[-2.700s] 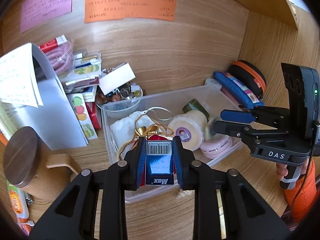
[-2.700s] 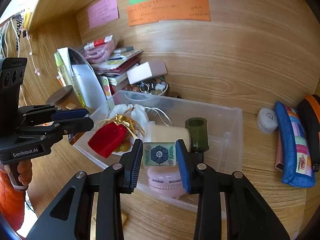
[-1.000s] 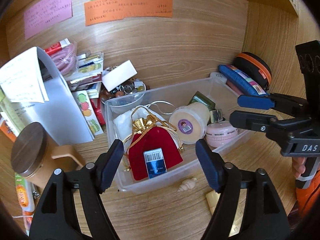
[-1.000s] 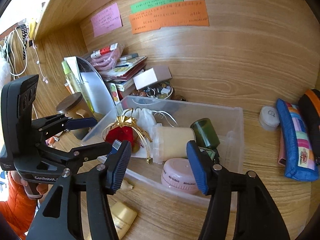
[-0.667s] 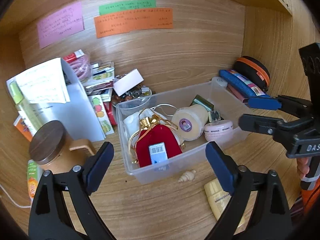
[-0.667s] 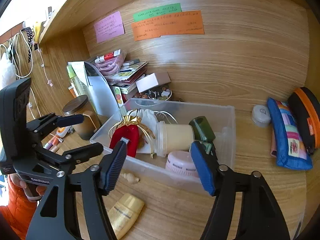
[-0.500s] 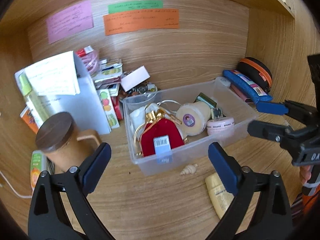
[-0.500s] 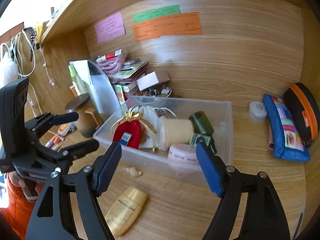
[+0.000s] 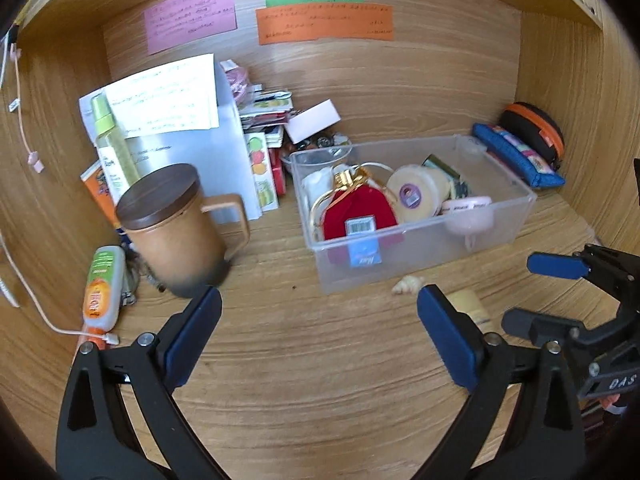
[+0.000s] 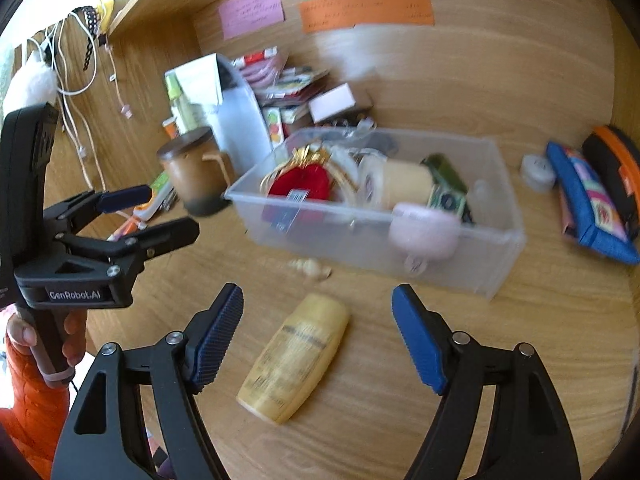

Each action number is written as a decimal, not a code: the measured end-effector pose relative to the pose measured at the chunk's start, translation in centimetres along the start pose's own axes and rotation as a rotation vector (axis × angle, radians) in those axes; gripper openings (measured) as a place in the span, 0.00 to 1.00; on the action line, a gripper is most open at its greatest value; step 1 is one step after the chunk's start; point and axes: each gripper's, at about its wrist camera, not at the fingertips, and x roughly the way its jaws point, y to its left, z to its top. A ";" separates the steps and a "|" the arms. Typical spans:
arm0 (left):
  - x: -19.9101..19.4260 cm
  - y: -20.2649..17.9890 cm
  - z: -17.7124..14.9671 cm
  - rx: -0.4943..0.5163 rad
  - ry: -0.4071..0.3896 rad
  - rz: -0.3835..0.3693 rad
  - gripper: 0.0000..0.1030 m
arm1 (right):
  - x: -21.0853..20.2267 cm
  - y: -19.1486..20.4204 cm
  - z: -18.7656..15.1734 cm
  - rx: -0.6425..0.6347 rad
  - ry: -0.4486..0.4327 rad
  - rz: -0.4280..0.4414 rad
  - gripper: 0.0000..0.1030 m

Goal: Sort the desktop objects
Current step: 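Move the right gripper to the yellow sunscreen bottle while the left approaches the seashell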

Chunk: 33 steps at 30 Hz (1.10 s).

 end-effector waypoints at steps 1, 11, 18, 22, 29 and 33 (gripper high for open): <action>-0.1 0.0 -0.2 0.003 0.000 0.008 0.96 | 0.1 0.2 -0.3 0.003 0.007 0.006 0.72; 0.4 0.9 -2.3 -0.017 0.034 0.029 0.97 | 2.9 2.6 -2.8 -0.056 0.106 -0.008 0.72; 1.5 1.4 -3.2 -0.041 0.076 0.009 0.97 | 4.2 2.4 -3.5 -0.038 0.145 -0.015 0.72; 2.0 1.0 -3.3 -0.038 0.084 -0.006 0.97 | 4.3 2.4 -3.4 -0.038 0.155 -0.009 0.72; 3.4 -0.3 -2.6 -0.024 0.106 -0.061 0.97 | 4.4 2.0 -3.5 -0.082 0.163 -0.038 0.45; 4.8 -1.7 -1.9 -0.008 0.133 -0.102 0.97 | 3.9 0.5 -3.5 -0.052 0.159 -0.037 0.38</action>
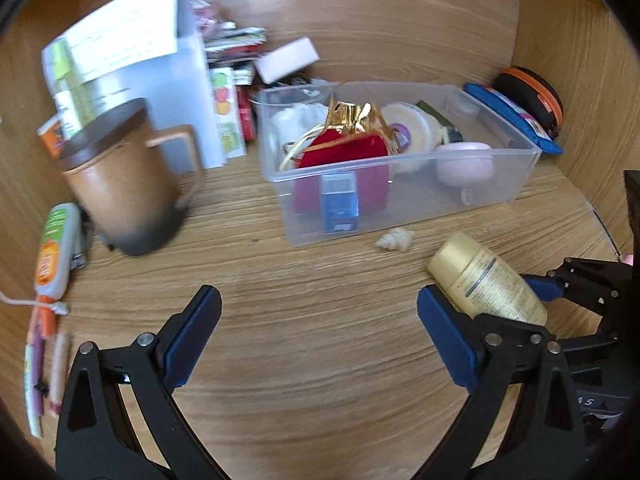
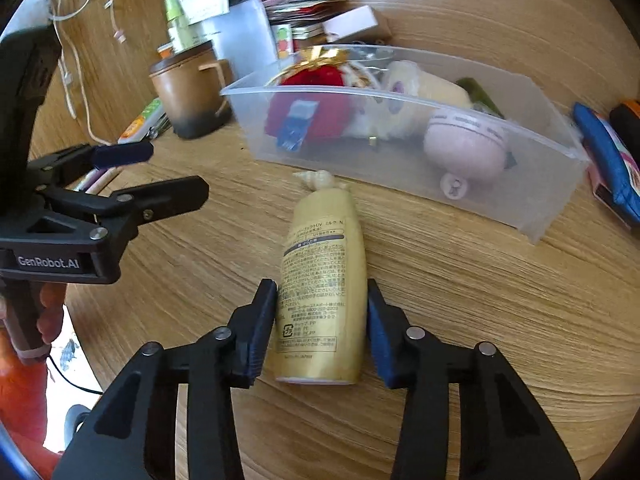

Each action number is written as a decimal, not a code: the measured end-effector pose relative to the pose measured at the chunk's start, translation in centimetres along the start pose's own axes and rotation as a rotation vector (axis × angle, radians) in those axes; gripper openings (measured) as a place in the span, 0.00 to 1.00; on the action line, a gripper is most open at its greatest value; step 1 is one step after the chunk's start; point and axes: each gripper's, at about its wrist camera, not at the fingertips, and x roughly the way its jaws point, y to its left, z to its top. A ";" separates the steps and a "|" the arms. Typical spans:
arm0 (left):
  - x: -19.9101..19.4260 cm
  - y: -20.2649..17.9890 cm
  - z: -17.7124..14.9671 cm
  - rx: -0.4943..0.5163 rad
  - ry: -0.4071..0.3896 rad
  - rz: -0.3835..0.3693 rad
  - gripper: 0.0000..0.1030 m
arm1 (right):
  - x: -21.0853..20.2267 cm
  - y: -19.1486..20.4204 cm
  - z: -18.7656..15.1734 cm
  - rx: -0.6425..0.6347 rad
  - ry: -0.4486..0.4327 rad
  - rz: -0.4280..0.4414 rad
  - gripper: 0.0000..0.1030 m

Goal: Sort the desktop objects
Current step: 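Move the right gripper to the yellow sunscreen bottle while the left approaches the seashell, then grasp the yellow sunscreen bottle with the right gripper while the left grasps the seashell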

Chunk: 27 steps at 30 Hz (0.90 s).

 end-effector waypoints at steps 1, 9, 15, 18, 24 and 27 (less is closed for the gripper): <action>0.4 -0.3 0.2 0.008 0.007 0.001 0.97 | -0.1 -0.4 -0.1 0.010 -0.005 -0.008 0.38; 3.7 -2.5 2.4 0.001 0.070 -0.051 0.97 | -1.5 -4.3 -0.7 0.059 -0.037 -0.046 0.35; 5.3 -3.8 3.3 0.004 0.094 -0.056 0.96 | -2.5 -6.3 -0.3 0.058 -0.050 -0.039 0.29; 5.9 -4.1 3.5 -0.001 0.115 -0.080 0.84 | -2.4 -7.1 0.0 0.049 -0.037 -0.009 0.29; 6.7 -4.8 3.5 0.017 0.136 -0.078 0.75 | -1.9 -7.3 0.8 0.004 -0.022 0.005 0.30; 6.4 -4.6 3.3 0.020 0.129 -0.080 0.68 | -1.5 -6.9 1.2 -0.026 -0.019 0.009 0.30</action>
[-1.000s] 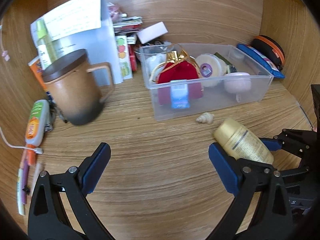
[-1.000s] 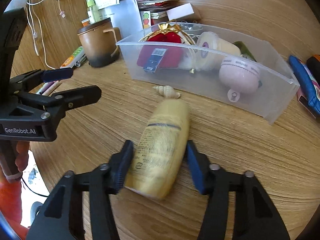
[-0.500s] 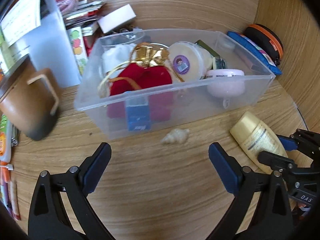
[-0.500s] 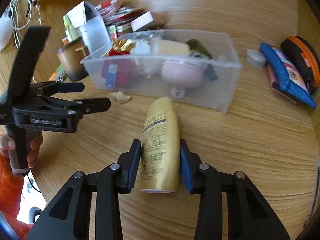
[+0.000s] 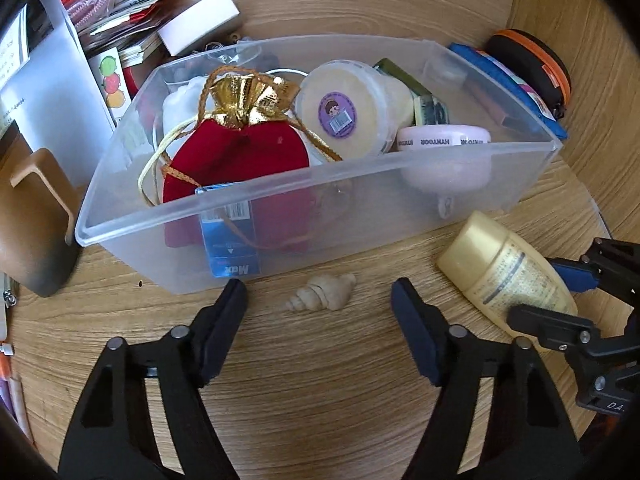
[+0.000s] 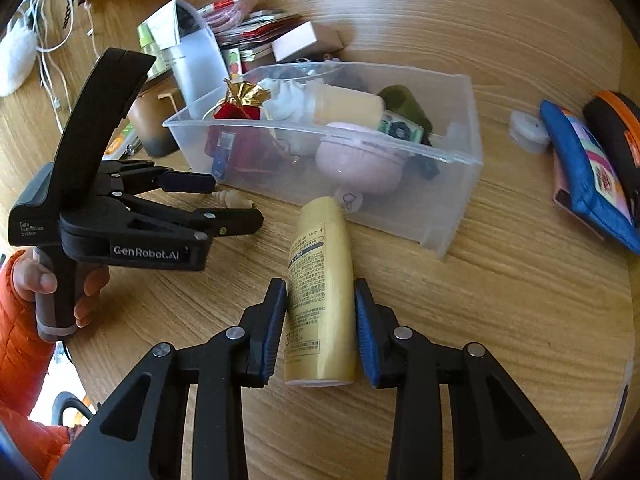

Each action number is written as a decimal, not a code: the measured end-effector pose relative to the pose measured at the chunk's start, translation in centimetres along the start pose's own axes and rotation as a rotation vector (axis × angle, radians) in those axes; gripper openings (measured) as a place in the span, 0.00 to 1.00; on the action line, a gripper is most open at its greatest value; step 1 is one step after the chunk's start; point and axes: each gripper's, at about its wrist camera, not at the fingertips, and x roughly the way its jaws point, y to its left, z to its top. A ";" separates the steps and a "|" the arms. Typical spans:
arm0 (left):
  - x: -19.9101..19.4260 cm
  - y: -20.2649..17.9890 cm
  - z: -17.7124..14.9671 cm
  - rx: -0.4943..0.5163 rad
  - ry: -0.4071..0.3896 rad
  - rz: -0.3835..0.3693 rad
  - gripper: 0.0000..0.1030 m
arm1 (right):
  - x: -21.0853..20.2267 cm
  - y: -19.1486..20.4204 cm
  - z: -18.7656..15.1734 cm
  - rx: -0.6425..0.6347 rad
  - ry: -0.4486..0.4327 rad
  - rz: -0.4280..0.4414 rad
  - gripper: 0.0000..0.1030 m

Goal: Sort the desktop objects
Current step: 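Grasp the yellow sunscreen bottle with the right gripper while the left grasps the seashell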

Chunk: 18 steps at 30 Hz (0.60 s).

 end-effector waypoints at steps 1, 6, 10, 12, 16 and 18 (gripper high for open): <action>-0.1 0.1 -0.1 -0.001 -0.003 -0.004 0.63 | 0.1 0.1 0.1 -0.009 0.001 0.003 0.30; -0.5 0.4 -0.2 0.001 -0.016 -0.035 0.37 | 0.3 1.5 0.2 -0.089 -0.006 -0.028 0.29; -0.7 0.1 -0.5 0.019 -0.022 -0.040 0.31 | 0.3 3.4 -0.2 -0.186 -0.023 -0.105 0.28; -0.7 -0.1 -0.7 0.032 -0.027 -0.040 0.31 | 0.2 4.3 -0.5 -0.232 -0.023 -0.118 0.27; -0.6 -0.1 -0.8 0.048 -0.033 -0.043 0.31 | 1.7 5.0 -0.4 -0.248 0.050 -0.067 0.24; -0.6 0.0 -0.7 0.043 -0.035 -0.048 0.31 | 2.2 5.2 -0.2 -0.253 0.039 -0.074 0.24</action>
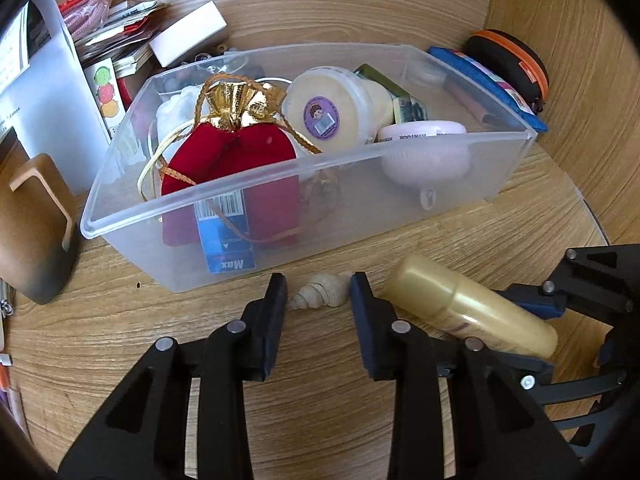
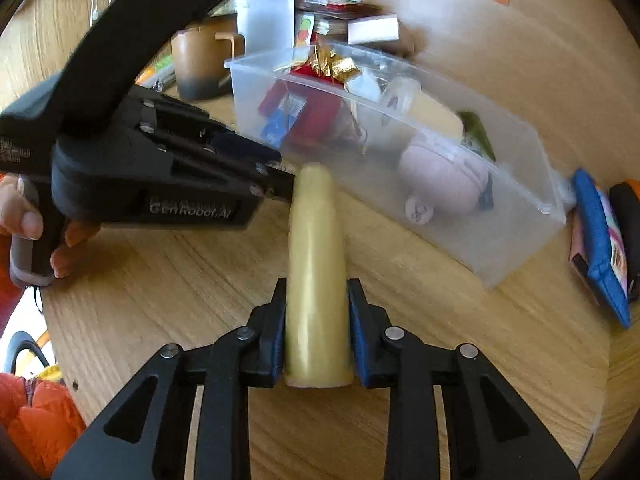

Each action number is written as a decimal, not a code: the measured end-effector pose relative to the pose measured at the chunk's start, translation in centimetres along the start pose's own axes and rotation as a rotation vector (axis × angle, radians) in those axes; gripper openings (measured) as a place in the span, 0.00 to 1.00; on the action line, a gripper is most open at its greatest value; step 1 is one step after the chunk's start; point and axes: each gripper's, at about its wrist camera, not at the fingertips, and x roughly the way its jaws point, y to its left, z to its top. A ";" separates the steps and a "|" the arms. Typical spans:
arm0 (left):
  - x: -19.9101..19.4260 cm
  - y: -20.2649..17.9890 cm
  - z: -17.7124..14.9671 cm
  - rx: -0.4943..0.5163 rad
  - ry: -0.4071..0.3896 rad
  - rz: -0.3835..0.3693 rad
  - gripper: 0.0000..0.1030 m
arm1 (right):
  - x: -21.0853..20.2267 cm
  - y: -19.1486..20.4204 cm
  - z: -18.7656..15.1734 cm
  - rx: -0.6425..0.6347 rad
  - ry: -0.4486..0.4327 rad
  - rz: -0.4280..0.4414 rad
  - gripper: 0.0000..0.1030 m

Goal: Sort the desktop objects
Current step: 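Grasp the yellow sunscreen bottle with the right gripper while the left grasps the seashell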

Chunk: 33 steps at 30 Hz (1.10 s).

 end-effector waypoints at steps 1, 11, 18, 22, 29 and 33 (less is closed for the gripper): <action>0.0 0.1 0.0 -0.001 -0.001 0.002 0.31 | 0.1 0.0 0.1 0.002 0.002 0.004 0.24; -1.5 0.3 -0.4 -0.007 -0.041 -0.010 0.31 | 0.0 -0.8 0.3 0.075 -0.019 -0.003 0.23; -3.3 0.2 -0.5 -0.009 -0.086 -0.008 0.31 | -1.7 -1.1 1.2 0.098 -0.060 -0.041 0.23; -4.8 0.3 -0.4 -0.004 -0.117 -0.003 0.31 | -3.0 -1.3 2.1 0.102 -0.096 -0.061 0.23; -7.2 0.1 0.4 0.006 -0.177 0.020 0.31 | -4.9 -1.6 3.6 0.109 -0.155 -0.082 0.23; -8.1 0.0 0.5 0.013 -0.199 0.032 0.31 | -5.9 -1.9 3.9 0.116 -0.179 -0.090 0.23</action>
